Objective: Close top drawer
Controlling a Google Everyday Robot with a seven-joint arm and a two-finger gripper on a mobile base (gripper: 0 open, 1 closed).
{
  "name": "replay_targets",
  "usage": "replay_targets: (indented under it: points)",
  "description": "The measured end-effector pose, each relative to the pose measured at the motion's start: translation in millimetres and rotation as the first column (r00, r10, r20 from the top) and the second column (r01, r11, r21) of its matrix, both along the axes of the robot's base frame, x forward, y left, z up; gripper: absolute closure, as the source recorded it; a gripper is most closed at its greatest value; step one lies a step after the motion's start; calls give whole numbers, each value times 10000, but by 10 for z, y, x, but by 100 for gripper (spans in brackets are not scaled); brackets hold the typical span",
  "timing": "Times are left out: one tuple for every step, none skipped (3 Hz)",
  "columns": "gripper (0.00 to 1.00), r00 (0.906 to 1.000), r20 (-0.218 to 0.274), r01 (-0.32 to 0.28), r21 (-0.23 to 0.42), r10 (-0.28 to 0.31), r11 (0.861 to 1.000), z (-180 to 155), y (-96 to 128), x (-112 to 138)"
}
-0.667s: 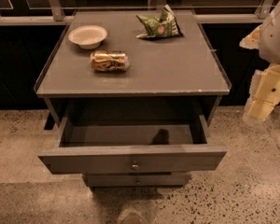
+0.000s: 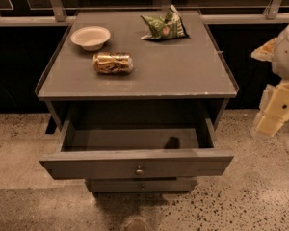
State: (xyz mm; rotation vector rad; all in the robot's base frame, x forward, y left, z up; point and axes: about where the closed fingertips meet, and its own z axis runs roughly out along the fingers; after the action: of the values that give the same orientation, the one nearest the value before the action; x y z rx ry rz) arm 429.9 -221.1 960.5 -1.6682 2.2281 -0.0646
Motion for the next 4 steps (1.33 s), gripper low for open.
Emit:
replay_targets:
  points:
    - [0, 9989, -88, 467, 1333, -459, 9900, -527, -87, -226]
    - [0, 9906, -480, 1364, 3097, -1278, 9410, -1220, -62, -458]
    - [19, 9691, -1646, 2390, 4426, -1836, 8643, -2158, 154, -556]
    - [42, 9612, -1912, 2659, 4489, -1990, 8531, -2380, 170, -592]
